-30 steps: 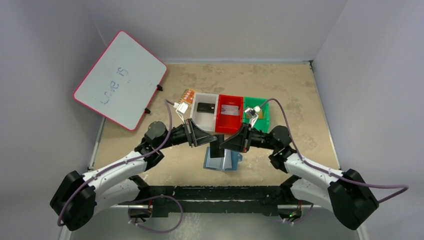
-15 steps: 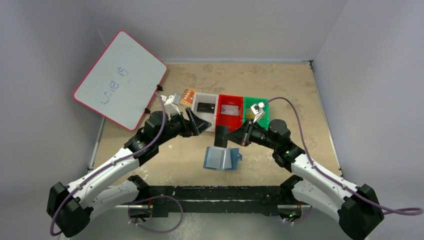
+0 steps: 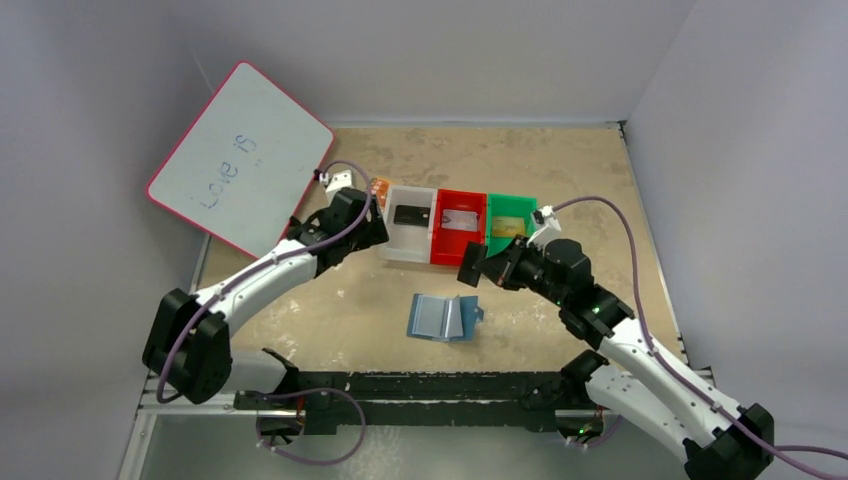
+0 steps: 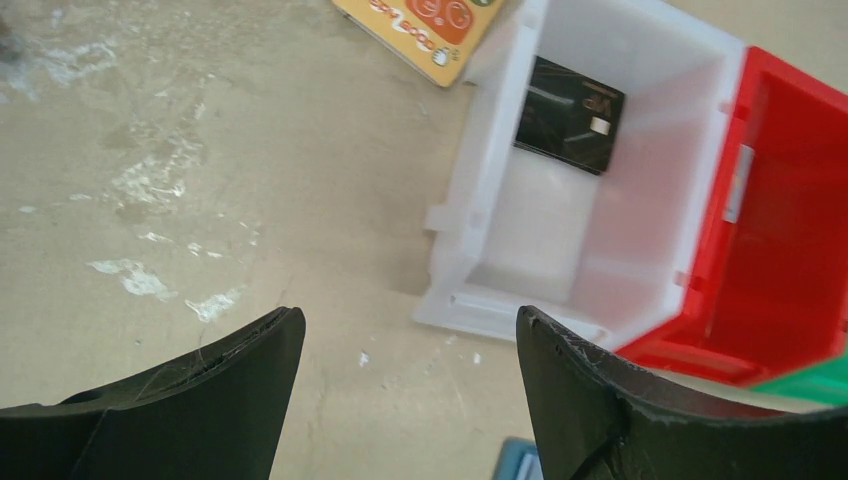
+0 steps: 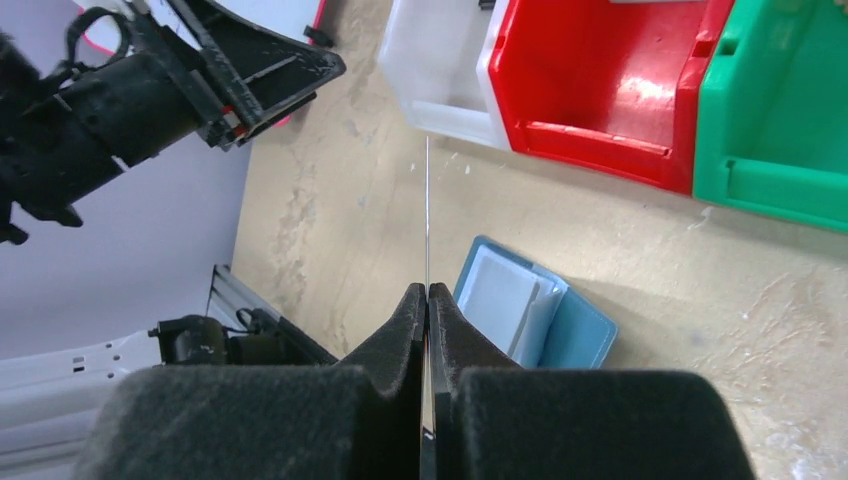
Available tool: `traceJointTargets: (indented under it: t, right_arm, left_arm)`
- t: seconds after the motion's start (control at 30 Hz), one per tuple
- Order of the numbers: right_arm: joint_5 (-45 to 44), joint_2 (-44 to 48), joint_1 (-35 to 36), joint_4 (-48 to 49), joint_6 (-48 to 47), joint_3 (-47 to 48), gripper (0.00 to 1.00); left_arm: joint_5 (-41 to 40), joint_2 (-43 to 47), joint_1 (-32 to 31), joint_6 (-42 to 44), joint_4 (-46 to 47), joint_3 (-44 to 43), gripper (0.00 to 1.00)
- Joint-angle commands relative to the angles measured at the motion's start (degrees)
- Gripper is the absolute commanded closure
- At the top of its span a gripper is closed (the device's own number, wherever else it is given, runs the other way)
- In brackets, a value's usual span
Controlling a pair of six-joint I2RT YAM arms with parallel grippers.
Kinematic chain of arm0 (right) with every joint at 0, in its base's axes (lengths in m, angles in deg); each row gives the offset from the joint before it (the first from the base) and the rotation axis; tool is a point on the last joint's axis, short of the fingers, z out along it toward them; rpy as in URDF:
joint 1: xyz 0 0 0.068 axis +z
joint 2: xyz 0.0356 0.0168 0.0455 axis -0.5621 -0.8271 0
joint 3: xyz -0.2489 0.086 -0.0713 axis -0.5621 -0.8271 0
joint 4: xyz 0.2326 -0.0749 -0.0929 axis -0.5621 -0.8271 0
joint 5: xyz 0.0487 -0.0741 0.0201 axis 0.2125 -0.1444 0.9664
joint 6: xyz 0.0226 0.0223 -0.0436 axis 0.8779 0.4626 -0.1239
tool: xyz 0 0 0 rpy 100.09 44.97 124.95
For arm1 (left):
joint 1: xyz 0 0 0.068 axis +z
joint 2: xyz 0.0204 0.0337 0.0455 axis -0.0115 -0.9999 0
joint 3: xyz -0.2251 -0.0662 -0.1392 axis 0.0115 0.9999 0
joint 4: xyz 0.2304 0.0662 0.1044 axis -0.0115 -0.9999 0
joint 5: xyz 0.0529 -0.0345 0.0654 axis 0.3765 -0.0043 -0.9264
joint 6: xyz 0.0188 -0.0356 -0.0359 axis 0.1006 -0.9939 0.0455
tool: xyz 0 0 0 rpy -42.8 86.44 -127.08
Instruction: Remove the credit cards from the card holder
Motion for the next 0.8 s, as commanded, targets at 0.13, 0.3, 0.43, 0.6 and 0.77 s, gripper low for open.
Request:
traceJointTargets:
  t: [0.13,0.3,0.43,0.6,0.77]
  right_arm:
    - [-5.4,2.2,0.0,-6.1,-2.8,5.7,1.0]
    - [-6.6,2.2,0.0,-7.8,-3.1,6.2,1.0]
    - [-6.4,2.2,0.0,-8.1,-2.4,5.9,1.0]
    - [-5.5,1.3,0.0,-8.0,-1.8,5.7,1.0]
    - [-5.1,0.9,0.0,-8.0,-1.6,5.6,1.0]
  left_arm:
    - [8.4,-7.1,7.1,4.7,9.5,-4.4,0.22]
    - [16.5,-11.9,8.6,6.0,12.7,-6.3,0.23]
    - [22.1,-15.6,8.9,6.5,13.7,-8.2,0.27]
    - [26.3,-17.7,9.0,5.4,14.2,-8.8,0.33]
    - [27.8,-17.8,9.0,5.2,13.7,-7.9,0.39]
